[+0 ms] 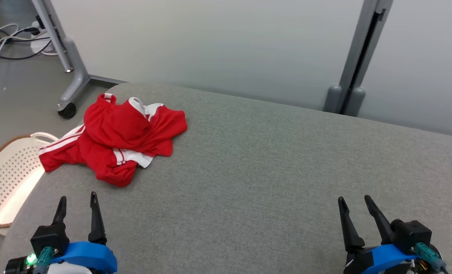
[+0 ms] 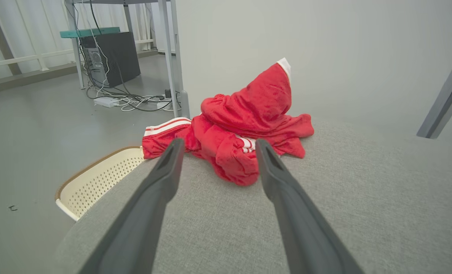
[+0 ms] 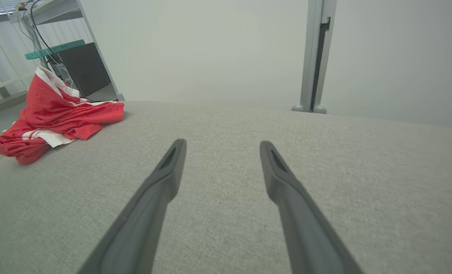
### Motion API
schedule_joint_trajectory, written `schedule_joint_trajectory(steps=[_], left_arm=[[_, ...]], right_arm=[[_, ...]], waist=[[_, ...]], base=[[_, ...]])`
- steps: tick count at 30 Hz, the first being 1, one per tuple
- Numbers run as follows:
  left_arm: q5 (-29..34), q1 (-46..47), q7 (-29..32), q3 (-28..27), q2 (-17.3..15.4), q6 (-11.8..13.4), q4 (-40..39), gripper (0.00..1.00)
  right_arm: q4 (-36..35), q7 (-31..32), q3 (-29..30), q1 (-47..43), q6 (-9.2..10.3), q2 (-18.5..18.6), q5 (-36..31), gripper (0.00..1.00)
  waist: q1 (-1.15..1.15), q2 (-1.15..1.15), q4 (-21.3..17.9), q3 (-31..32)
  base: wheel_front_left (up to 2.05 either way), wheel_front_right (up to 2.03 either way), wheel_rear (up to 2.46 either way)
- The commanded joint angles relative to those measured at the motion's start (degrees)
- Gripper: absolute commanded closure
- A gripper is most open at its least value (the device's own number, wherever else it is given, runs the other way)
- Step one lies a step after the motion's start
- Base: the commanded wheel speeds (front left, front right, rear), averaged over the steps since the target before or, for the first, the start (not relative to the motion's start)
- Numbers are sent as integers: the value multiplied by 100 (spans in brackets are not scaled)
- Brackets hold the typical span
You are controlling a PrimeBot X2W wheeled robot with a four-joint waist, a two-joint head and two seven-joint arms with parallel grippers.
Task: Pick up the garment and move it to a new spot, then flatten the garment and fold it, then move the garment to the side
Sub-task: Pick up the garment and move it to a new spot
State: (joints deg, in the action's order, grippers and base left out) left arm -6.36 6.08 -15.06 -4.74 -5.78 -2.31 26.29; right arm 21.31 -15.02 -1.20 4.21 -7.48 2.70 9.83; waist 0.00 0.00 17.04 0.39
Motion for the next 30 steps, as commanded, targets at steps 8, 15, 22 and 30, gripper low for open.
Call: schedule_joint_trajectory(steps=[8,15,22,30], left_arm=[[4,-104,-18,-131,-93,73,-49,0],[0,-193,-18,-212,-123,103,-88,0],[-9,-203,-18,-284,-149,97,-118,0],[-225,259,-18,-385,-140,-63,12,0]], right_arm=[[-65,-24,32,-35,-3,35,44,0],[-46,-24,57,-70,-3,34,36,0],[-24,-23,7,-69,-3,35,58,0],[-56,-24,-99,100,-3,37,-65,0]], waist=[[0,0,585,-92],[0,0,925,-73],[0,0,1106,-49],[0,0,964,-238]], base=[[0,0,0],[0,0,0],[0,0,0],[0,0,0]])
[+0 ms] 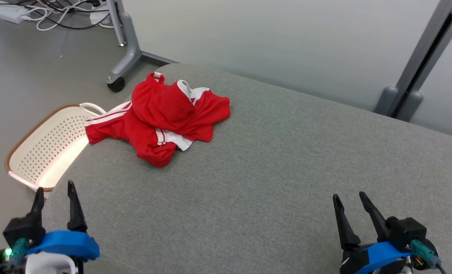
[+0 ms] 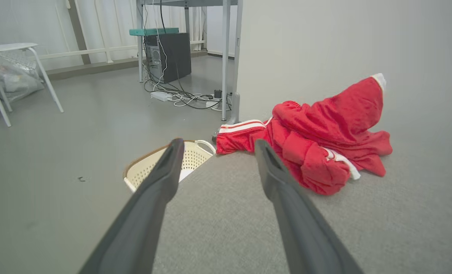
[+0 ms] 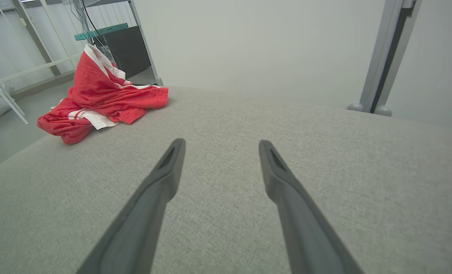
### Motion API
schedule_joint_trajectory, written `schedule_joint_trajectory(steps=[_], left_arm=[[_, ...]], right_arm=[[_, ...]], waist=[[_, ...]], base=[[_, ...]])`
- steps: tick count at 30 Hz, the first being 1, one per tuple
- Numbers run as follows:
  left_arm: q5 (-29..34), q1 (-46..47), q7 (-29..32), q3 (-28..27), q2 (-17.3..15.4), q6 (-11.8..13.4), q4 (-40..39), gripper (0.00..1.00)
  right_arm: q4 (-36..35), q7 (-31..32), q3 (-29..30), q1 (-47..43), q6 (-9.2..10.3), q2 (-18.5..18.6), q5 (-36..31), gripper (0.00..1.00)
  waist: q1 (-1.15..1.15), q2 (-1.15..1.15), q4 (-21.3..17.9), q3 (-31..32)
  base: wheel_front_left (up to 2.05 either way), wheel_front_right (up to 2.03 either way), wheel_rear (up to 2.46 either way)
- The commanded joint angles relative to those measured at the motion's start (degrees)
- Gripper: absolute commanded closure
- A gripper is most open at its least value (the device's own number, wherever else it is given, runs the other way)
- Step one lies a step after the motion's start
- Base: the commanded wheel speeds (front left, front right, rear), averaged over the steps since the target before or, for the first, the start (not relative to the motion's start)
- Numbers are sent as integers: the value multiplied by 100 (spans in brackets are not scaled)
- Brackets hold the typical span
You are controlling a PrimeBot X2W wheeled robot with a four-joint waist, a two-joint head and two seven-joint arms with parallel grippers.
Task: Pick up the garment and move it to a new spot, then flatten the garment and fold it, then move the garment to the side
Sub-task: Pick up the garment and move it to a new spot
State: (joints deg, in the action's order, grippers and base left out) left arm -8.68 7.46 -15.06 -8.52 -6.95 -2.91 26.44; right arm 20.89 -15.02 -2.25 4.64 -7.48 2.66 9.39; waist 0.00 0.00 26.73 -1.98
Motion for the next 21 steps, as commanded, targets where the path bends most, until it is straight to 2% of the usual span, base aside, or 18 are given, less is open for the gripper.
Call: schedule_joint_trajectory(steps=[1,11,16,21], left_arm=[[-16,250,-18,-16,-70,-37,15,0],[-222,2173,-16,-91,-572,-289,410,0],[-293,3148,-15,4,-946,-384,970,0],[-503,3851,125,196,-1177,-449,1686,0]], right_arm=[[-51,-24,20,106,-3,40,-72,0],[-492,-24,111,511,-3,38,-653,0],[-837,-24,167,734,-3,38,-908,0],[-1175,-24,187,893,-3,34,-1056,0]], waist=[[0,0,-62,-57],[0,0,-883,-872],[0,0,-1314,-1279],[0,0,-1637,-1649]], base=[[0,0,0],[0,0,0],[0,0,0],[0,0,0]])
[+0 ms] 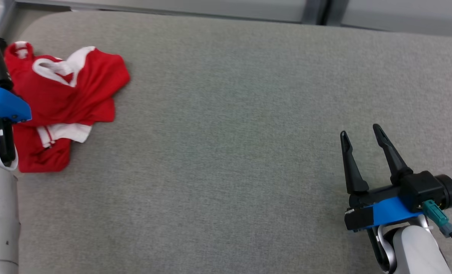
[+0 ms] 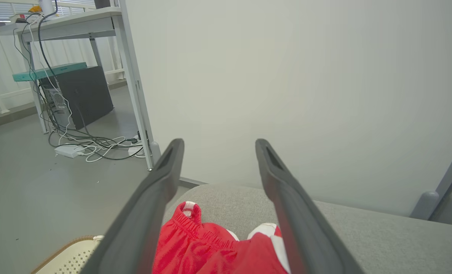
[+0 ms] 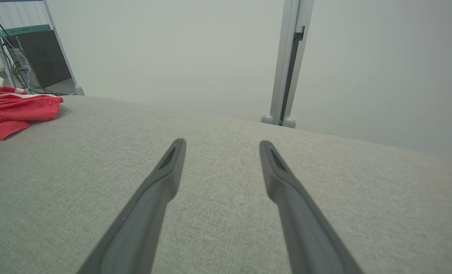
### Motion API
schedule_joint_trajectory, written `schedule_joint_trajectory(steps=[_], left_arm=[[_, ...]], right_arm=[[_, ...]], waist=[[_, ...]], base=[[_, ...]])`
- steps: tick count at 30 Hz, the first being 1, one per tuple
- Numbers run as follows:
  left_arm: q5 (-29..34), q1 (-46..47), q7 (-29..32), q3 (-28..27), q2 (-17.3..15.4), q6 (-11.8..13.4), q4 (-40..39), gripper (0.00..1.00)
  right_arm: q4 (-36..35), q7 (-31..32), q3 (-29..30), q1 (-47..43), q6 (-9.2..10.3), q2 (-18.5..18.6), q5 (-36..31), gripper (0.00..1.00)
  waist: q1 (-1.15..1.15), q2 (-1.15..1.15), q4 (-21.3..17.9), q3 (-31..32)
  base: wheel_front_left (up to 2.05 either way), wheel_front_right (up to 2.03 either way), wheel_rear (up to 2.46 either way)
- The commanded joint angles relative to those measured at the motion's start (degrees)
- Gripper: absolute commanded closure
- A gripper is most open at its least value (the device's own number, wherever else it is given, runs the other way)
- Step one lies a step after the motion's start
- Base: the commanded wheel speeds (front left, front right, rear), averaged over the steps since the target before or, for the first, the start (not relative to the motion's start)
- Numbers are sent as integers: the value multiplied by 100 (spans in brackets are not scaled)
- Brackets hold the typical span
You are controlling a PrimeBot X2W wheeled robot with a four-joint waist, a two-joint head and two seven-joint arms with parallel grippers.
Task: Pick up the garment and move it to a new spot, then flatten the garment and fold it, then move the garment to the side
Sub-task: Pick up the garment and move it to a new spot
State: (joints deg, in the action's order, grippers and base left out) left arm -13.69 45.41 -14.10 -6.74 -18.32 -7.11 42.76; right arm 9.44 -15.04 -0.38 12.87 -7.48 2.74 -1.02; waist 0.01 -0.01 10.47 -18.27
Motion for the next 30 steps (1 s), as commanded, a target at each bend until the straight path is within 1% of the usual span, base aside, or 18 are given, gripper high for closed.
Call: schedule_joint_trajectory(steps=[1,3,7,9,11,13,14,15,16,17,19,20,21,22,24,30], left_arm=[[-6,140,94,113,-100,-37,206,0],[-113,330,210,250,-104,-40,505,0],[-398,553,675,643,-184,-34,1064,0],[-644,590,1044,805,-170,-36,1353,0],[-896,607,1613,934,-156,-36,1690,0],[-1070,696,2059,1098,-215,-37,1829,0],[-1070,696,2059,1098,-215,-37,1829,0],[-1158,722,2228,1169,-247,-37,1887,0],[-1233,711,2504,1383,-292,-37,1944,0],[-1233,711,2504,1383,-292,-37,1944,0],[-1375,714,2776,1547,-308,-37,1969,0],[-1434,700,2932,1650,-321,-38,1974,48],[-1502,682,3065,1745,-333,-38,1950,69],[-1579,659,3151,1837,-360,-38,1895,100],[-1683,660,3110,1949,-487,-38,1785,100],[-1672,820,2388,2176,-756,-37,1530,100]], right_arm=[[-84,-22,-8,99,-3,28,-41,0],[-203,-22,-31,153,-3,27,-87,0],[-363,-22,-19,189,-3,29,-176,0],[-432,-22,-19,211,-3,27,-214,0],[-476,-23,-7,205,-3,28,-233,0],[-513,-22,-4,200,-3,29,-250,0],[-513,-22,-4,200,-3,29,-250,0],[-532,-22,0,200,-3,28,-255,0],[-555,-22,2,200,-3,28,-250,0],[-555,-22,2,200,-3,28,-250,0],[-556,-22,-21,195,-3,28,-236,0],[-544,-22,-34,193,-3,28,-222,0],[-530,-22,-52,195,-3,28,-196,0],[-519,-22,-69,199,-3,28,-174,0],[-499,-22,-101,209,-3,28,-142,0],[-420,-22,-168,131,-3,28,42,0]], waist=[[-1,1,-72,-88],[-1,1,-169,-217],[-1,1,-282,-393],[-1,1,-318,-453],[-1,1,-336,-480],[-1,1,-350,-506],[-1,1,-350,-506],[-1,1,-353,-515],[-1,1,-355,-524],[-1,1,-355,-524],[-1,1,-356,-519],[-1,1,-359,-511],[-1,1,-362,-501],[-1,1,-369,-487],[-1,1,-388,-454],[-1,1,-489,-203]], base=[[0,0,0],[0,0,0],[0,0,0],[0,0,0],[0,0,0],[0,0,0],[0,0,0],[0,0,0],[0,0,0],[0,0,0],[0,0,0],[0,0,0],[0,0,0],[0,0,0],[0,0,0],[0,0,0]])
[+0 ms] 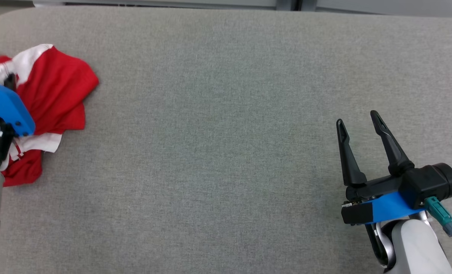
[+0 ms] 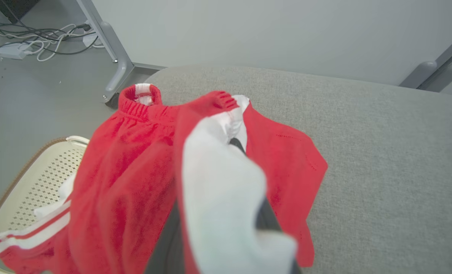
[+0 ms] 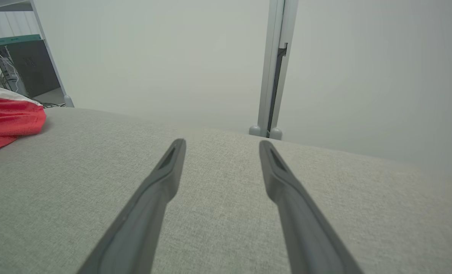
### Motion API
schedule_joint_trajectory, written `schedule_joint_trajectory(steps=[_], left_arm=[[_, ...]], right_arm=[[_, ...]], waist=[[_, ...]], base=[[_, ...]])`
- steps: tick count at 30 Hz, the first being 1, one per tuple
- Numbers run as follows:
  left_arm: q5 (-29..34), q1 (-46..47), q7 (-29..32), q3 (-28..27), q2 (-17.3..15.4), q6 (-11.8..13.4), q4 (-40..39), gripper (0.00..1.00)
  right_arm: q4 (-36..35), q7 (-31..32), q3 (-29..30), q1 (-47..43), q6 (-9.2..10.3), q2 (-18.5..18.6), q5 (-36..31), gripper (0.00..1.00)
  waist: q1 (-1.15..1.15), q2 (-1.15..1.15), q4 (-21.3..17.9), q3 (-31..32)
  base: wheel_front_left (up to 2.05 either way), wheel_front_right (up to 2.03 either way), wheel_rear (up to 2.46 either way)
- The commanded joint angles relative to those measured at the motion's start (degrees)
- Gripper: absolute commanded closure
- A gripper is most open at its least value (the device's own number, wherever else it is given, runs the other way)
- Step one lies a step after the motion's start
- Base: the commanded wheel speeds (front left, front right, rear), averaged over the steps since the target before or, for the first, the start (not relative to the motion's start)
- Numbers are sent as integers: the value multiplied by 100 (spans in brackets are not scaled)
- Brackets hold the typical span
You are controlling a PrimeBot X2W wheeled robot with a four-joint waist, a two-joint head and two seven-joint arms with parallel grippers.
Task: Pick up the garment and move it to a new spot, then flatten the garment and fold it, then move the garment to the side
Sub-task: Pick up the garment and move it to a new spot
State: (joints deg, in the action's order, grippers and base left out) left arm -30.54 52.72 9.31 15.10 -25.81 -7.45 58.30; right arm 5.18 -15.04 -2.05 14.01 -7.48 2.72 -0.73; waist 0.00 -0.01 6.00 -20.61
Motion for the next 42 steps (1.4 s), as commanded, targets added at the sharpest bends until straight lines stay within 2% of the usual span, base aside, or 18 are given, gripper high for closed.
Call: schedule_joint_trajectory(steps=[1,7,12,17,27,34,42], left_arm=[[44,134,-104,10,-42,-3,-67,100],[263,424,-1103,333,-137,-4,-613,100],[479,770,-1515,576,-41,-4,-1197,100],[590,1138,-1557,859,164,-4,-2017,100],[490,1470,-1132,1522,772,-4,-3590,100],[356,677,-1209,1918,1105,15,-3538,100],[120,-842,-1623,2342,1452,57,-2827,100]], right_arm=[[16,-23,-4,-9,-3,30,47,0],[92,-22,-40,-142,-3,31,256,0],[131,-22,-104,-243,-3,31,461,0],[144,-22,-125,-301,-3,31,618,0],[102,-23,-63,-379,-3,29,941,0],[108,-22,-93,-439,-3,28,1109,0],[113,-22,-38,-458,-3,28,1106,0]], waist=[[0,1,-61,84],[0,1,-231,459],[0,1,-478,717],[0,1,-868,870],[0,1,-1862,897],[0,1,-2163,884],[0,1,-2065,879]], base=[[0,0,0],[0,0,0],[0,0,0],[0,0,0],[0,0,0],[0,0,0],[0,0,0]])
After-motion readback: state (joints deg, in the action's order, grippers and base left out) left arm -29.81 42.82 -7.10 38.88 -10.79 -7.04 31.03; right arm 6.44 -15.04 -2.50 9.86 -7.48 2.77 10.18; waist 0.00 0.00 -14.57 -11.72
